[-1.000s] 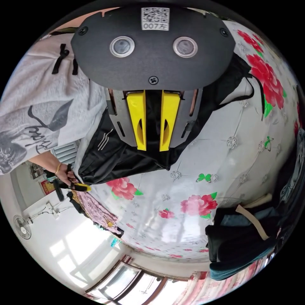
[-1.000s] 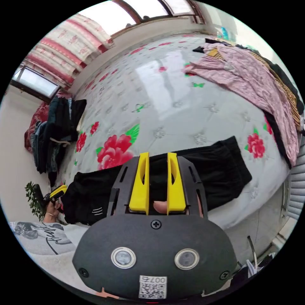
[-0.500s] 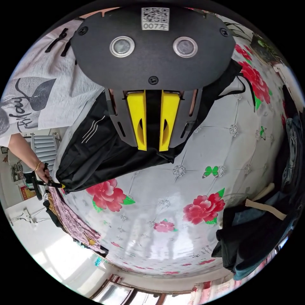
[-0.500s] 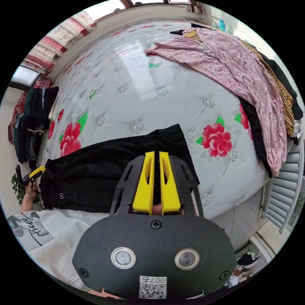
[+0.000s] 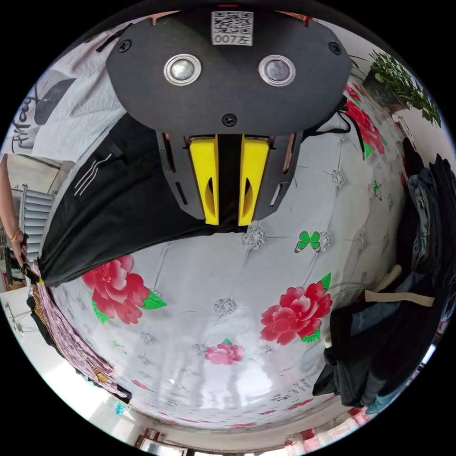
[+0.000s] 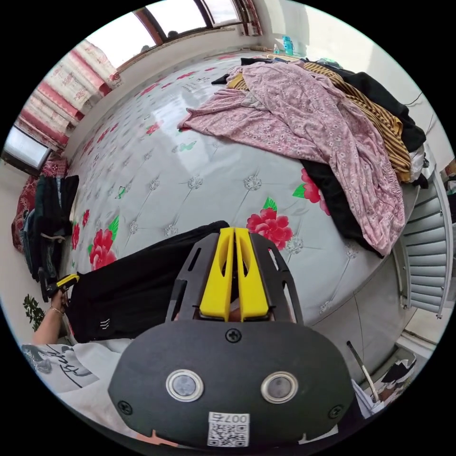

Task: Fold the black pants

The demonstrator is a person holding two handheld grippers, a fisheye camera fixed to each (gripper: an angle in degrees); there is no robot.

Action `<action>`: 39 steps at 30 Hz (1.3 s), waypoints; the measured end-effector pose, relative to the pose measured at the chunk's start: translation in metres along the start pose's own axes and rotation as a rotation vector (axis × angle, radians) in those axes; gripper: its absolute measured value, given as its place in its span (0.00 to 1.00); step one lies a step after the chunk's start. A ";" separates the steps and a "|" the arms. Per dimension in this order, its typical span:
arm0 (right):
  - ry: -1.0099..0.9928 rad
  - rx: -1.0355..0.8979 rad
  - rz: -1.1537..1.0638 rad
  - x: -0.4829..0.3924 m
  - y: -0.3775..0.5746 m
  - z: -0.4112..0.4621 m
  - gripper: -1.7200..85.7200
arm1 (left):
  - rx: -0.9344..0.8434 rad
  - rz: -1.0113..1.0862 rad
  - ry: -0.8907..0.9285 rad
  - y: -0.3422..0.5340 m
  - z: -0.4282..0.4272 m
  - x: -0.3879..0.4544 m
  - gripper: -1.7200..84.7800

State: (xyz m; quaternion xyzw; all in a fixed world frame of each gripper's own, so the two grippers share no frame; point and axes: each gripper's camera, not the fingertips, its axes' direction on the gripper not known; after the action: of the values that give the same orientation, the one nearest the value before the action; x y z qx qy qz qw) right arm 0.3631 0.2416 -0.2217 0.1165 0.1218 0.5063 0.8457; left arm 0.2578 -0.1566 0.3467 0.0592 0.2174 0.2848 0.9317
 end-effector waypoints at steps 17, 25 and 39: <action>-0.201 0.042 0.080 0.052 0.056 -0.051 0.07 | 0.201 0.189 0.114 0.077 -0.078 0.096 0.11; -0.187 0.006 0.062 0.059 0.056 -0.045 0.04 | -0.119 0.534 0.078 0.136 -0.015 0.219 0.07; -0.221 0.124 0.087 0.104 0.065 -0.072 0.02 | -0.072 0.635 0.162 0.167 -0.095 0.238 0.01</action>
State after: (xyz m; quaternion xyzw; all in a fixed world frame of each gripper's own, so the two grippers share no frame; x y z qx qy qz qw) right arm 0.3340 0.3690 -0.2778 0.2286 0.0538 0.5181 0.8225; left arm 0.3088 0.1132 0.2115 0.0683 0.2515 0.5722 0.7776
